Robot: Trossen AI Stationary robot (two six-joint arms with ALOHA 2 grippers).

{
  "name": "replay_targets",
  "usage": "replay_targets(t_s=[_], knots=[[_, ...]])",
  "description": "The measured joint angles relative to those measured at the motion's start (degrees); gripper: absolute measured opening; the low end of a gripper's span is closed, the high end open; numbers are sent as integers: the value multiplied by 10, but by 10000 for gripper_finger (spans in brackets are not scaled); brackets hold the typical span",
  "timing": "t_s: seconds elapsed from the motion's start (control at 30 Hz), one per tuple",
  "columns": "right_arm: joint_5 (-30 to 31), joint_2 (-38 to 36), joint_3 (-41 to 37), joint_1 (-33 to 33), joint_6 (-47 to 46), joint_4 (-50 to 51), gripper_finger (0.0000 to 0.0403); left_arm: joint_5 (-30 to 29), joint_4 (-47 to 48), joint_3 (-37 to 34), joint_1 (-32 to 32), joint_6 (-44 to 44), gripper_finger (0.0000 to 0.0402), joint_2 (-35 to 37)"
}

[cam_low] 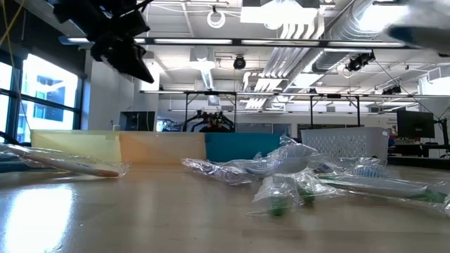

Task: Pick & Place Toothbrushes
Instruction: Put the blue toothbrush into the orange bin

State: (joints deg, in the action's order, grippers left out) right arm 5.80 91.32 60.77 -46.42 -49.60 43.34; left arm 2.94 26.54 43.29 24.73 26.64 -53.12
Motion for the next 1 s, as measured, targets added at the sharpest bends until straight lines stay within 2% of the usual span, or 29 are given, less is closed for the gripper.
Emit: replay_targets(t_s=[0.23,0.4,0.53,0.7,0.87,1.0], knots=[[119,-21,3,51,82,-7,6,15,-113,0,0,-7,6,0],[143,-21,3,118,178,-40,6,73,-138,0,7,78,6,0],[136,-21,3,175,260,-108,5,76,-136,0,34,63,5,0],[99,-21,4,237,369,-207,5,145,-142,0,50,61,6,0],[71,-22,4,296,454,-284,5,193,-191,0,49,81,5,0],[72,-22,4,342,499,-329,5,203,-238,0,49,92,5,0]])
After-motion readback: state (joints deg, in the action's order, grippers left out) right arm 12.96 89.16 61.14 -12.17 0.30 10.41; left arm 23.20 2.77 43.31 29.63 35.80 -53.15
